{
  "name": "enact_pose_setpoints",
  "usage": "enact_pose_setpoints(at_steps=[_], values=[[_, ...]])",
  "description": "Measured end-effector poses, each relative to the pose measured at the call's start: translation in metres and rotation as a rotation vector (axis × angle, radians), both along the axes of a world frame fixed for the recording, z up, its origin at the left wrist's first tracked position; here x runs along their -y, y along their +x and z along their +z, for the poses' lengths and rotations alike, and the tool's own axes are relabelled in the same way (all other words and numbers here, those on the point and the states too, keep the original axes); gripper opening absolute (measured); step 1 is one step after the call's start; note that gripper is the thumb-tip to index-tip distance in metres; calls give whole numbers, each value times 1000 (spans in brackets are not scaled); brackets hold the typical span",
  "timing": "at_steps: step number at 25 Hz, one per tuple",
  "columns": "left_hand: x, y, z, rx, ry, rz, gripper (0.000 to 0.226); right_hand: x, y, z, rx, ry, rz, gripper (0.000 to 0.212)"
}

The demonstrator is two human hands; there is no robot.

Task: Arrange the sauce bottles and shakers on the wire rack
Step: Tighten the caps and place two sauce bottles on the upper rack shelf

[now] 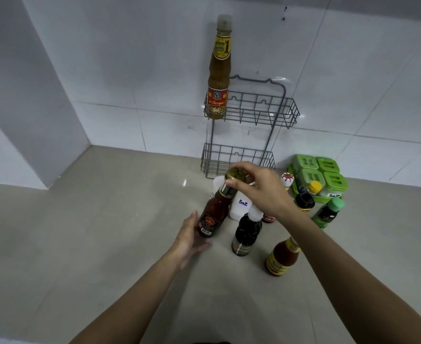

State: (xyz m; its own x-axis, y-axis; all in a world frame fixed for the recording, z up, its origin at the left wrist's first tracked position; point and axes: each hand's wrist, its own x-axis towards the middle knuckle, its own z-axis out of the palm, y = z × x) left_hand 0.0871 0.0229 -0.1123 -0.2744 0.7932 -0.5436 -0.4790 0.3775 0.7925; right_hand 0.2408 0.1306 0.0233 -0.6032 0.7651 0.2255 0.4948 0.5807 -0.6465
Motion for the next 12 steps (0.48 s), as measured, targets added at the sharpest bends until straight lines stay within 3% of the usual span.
enact_pose_setpoints(at_steps=[2, 4, 6, 9, 12], values=[[1, -1, 15, 148, 71, 27, 49, -2, 2, 5, -188, -82, -48, 43], [-2, -4, 29, 183, 141, 93, 51, -2, 3, 11, -345, -133, -79, 41], [-6, -9, 44, 158, 207, 218, 42, 0, 5, 15, -357, -43, -77, 38], [-11, -21, 68, 6, 349, 327, 32, 1, 11, 16, -247, 191, -65, 34], [-4, -25, 92, -260, 443, 403, 19, 1, 15, 7, -330, 100, -83, 25]])
